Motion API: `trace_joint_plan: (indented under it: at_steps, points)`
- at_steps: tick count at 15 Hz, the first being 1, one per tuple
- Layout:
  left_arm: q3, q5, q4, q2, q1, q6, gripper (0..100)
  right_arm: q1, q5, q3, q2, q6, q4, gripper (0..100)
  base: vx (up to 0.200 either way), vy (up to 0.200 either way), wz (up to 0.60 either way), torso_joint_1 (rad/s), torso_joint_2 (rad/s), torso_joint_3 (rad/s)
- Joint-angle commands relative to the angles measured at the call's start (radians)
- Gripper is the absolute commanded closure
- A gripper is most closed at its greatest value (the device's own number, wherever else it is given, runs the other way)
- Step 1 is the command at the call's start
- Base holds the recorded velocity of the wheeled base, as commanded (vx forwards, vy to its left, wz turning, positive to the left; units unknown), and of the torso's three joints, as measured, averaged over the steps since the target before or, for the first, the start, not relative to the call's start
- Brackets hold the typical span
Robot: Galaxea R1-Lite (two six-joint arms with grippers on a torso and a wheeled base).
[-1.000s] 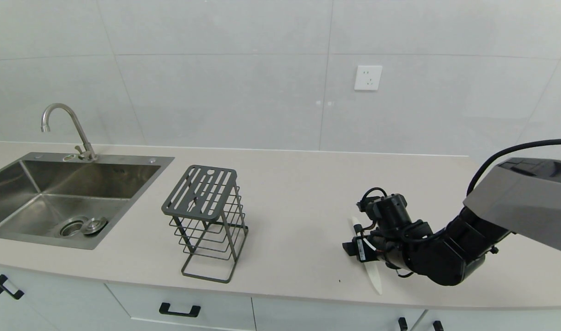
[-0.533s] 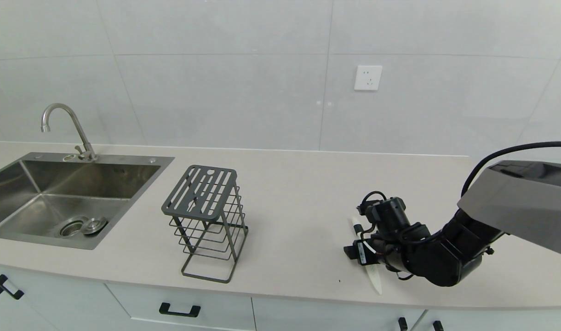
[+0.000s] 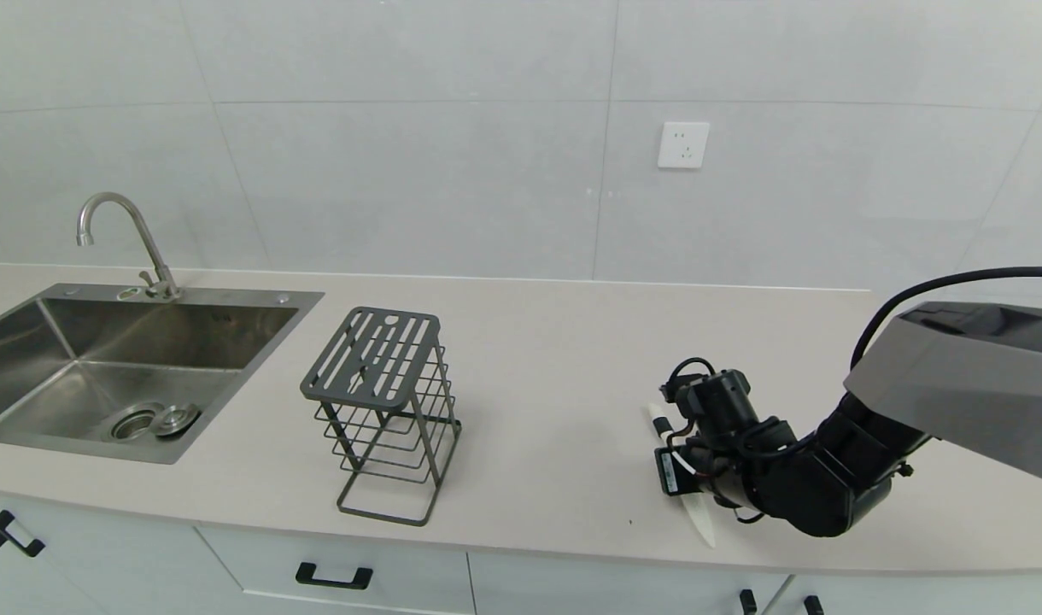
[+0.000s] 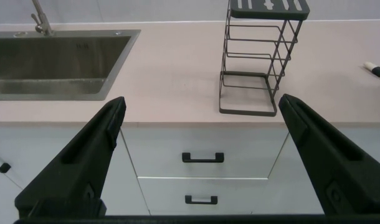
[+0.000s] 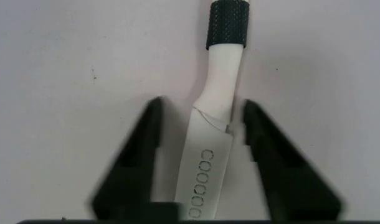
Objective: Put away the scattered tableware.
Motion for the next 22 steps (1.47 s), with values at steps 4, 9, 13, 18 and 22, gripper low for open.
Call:
trace_joint_plan:
  at_steps: [4,9,13,18,22]
  points:
    - [0.000,0.000,0.000,0.001,0.000,0.000,0,0.003,0.002,-0.003,-0.006,0.000,0.003,100,0.000,0.000,0.00,0.000,0.00,0.000]
    - [0.000,0.004,0.000,0.001,0.000,0.004,0,0.000,0.022,-0.006,-0.079,-0.040,-0.106,100,0.000,0.000,0.00,0.000,0.00,0.000]
    - [0.000,0.004,-0.002,0.001,0.000,0.003,0,-0.012,0.129,-0.004,-0.079,-0.144,-0.313,100,0.000,0.000,0.00,0.000,0.00,0.000]
    - [0.000,0.004,-0.002,0.001,0.000,-0.011,0,-0.020,0.346,0.005,-0.141,-0.290,-0.529,100,0.000,0.000,0.00,0.000,0.00,0.000]
    - [0.000,0.001,-0.003,0.001,0.000,-0.011,0,-0.046,0.531,0.002,-0.222,-0.411,-0.532,100,0.000,0.000,0.00,0.000,0.00,0.000]
